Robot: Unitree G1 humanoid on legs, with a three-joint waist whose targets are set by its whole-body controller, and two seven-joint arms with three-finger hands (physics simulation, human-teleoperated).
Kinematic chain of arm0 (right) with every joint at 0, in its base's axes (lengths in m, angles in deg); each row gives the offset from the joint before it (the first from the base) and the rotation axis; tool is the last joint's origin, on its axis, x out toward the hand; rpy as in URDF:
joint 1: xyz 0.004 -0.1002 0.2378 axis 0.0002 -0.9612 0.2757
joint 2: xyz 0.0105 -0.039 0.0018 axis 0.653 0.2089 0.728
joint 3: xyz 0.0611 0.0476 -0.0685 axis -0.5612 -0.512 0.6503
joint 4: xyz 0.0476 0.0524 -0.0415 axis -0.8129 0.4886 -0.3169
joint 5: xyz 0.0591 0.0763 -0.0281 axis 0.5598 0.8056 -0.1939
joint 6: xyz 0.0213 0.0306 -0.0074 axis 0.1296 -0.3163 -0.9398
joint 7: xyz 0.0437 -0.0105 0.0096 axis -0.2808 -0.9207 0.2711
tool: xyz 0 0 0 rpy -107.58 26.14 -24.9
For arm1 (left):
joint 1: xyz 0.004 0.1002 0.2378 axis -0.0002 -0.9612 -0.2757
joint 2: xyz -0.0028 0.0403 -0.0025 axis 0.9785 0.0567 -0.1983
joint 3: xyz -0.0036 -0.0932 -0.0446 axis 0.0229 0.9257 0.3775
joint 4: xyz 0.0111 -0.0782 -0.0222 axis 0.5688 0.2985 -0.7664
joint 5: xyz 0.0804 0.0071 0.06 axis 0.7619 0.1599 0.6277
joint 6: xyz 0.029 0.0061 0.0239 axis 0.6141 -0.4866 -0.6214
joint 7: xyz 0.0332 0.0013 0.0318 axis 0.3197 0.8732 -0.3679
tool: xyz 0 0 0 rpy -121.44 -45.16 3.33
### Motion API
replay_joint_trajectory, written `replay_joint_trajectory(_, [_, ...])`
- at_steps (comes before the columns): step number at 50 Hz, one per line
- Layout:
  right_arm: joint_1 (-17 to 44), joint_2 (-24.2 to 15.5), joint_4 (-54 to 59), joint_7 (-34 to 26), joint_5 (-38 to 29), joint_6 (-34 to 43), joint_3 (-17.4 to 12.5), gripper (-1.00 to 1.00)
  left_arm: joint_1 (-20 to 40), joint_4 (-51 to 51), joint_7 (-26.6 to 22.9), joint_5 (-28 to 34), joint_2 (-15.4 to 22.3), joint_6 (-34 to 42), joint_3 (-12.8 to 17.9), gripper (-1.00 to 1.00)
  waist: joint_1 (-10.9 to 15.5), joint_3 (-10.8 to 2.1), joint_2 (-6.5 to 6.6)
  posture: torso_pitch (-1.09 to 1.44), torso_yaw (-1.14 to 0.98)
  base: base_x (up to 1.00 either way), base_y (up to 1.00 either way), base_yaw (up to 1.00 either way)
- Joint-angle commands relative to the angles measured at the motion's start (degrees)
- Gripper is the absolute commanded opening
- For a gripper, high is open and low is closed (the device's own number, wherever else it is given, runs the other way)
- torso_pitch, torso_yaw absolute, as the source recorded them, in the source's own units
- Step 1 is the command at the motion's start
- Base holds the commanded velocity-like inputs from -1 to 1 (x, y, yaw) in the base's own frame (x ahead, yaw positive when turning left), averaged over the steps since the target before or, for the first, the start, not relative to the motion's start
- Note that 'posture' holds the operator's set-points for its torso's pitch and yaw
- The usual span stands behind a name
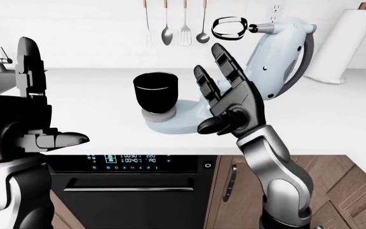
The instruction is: Open the stand mixer head.
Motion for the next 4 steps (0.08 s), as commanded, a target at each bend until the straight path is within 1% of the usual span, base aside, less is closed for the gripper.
replay_joint_trajectory(1, [1.81,-0.54,-1.23,-0.05,0.85,-1.41,-0.80,1.00,1.17,-1.40,-0.17,0.04,0.24,-0.94,-0.09,1.00,0.02,-0.48,0.03,-0.23,0.00,0.00,0.00,0.00])
replay_joint_trajectory(4, [2.12,-0.82,-0.27,0.29,1.41,-1.79,-1.16,1.00,1.32,-1.26,-0.17,0.03,0.28,-0.94,-0.05,1.00,0.03,-0.41,0.00,-0.23,0.00,0.00,0.00,0.00])
